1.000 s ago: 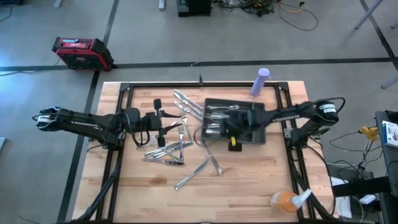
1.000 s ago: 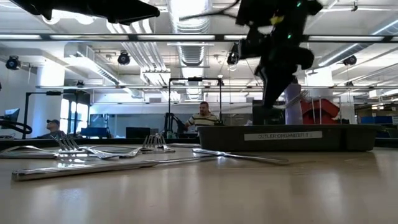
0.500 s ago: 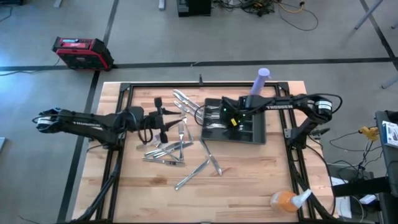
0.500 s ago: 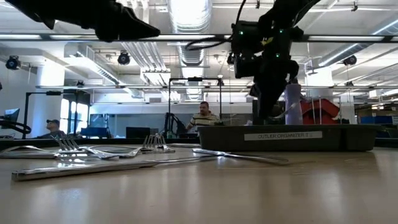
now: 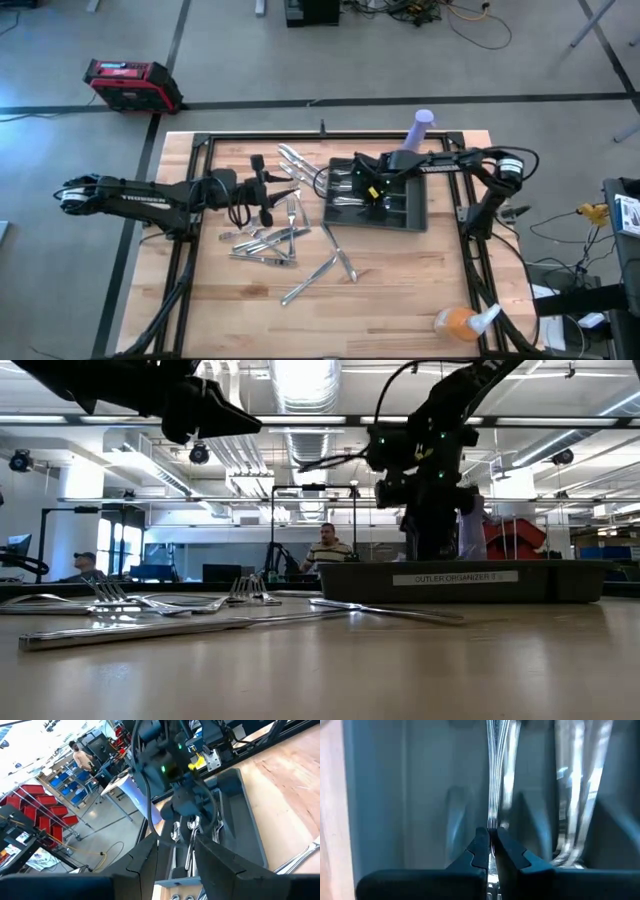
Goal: Sort silverware
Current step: Put the silver fork into the gray silverware tray
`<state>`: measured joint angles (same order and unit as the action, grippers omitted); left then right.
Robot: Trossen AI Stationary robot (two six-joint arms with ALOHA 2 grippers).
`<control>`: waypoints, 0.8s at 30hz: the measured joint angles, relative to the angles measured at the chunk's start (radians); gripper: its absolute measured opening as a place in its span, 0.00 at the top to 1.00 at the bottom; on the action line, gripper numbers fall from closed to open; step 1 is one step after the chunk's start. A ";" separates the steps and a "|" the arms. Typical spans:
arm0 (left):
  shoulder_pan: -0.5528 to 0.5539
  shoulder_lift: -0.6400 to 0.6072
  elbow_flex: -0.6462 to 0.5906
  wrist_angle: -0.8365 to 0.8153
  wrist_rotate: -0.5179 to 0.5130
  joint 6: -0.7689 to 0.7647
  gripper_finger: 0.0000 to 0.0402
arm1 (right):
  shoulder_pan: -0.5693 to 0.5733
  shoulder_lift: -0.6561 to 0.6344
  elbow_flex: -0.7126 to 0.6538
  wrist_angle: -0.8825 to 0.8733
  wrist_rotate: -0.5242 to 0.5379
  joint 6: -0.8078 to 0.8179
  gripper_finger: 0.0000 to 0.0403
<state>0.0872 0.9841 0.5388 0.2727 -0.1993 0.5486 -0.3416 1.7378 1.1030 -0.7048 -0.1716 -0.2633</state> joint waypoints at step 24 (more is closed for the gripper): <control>-0.024 -0.092 -0.002 -0.410 -0.155 -0.551 0.71 | 0.044 0.024 0.303 -0.135 0.086 -0.119 0.53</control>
<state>0.0635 0.8925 0.5371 -0.1369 -0.3542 -0.0019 -0.2973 1.7615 1.4064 -0.8396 -0.0856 -0.3822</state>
